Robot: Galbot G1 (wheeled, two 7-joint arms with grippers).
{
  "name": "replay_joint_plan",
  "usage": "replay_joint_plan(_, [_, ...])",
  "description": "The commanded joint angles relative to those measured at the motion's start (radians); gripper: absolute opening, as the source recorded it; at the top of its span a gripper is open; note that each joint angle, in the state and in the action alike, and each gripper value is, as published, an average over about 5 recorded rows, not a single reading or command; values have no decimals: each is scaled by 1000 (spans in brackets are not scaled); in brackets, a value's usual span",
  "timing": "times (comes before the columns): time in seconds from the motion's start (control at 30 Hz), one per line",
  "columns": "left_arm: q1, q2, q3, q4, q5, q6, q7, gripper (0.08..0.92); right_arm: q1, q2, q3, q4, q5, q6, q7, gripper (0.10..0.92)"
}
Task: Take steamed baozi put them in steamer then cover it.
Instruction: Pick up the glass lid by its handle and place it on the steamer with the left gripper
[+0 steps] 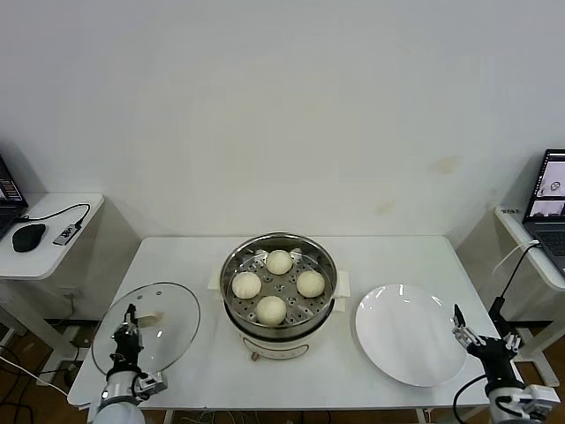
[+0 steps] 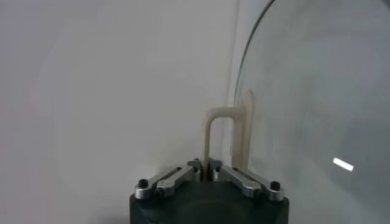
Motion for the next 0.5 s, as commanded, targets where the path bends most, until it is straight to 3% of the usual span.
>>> replay_joint_plan(0.03, [96,37,-18,-304,5,249,168,136,17,-1,-4,7,-9,-61,18,823])
replay_joint_plan(0.17, [68,28,10,-387,137,337,271,136,20,7,-6,15,-42,-89,29,823])
replay_joint_plan(0.5, [-155,-31,110,-497,310,428,519,136,32,42,-21,33,-114,-118,34,823])
